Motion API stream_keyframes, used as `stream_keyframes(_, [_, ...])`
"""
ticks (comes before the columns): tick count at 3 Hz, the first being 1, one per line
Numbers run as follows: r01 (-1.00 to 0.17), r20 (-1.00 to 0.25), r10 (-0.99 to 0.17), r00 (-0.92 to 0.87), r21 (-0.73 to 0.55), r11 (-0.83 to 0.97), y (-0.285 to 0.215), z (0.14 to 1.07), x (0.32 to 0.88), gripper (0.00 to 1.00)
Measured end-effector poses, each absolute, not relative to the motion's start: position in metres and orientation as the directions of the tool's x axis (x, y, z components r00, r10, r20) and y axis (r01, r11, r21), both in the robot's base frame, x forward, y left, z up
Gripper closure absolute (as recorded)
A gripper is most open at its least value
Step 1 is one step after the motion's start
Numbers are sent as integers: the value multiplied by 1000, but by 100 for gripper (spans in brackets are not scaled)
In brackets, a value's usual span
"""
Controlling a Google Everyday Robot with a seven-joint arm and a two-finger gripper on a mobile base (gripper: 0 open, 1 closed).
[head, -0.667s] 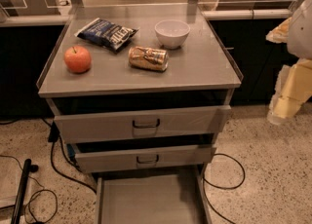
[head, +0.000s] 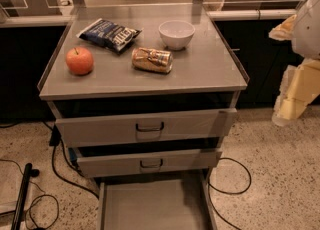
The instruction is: Place orange can into bottom drawer
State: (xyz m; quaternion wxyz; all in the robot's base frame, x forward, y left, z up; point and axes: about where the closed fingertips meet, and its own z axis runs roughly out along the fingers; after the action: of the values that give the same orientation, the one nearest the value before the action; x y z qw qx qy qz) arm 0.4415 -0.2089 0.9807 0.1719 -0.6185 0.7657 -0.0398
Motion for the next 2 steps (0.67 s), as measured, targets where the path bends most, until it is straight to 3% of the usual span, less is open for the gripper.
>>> stream_keyframes(2, [-934, -315, -948, -49, -322, 155, -157, 983, 469, 0])
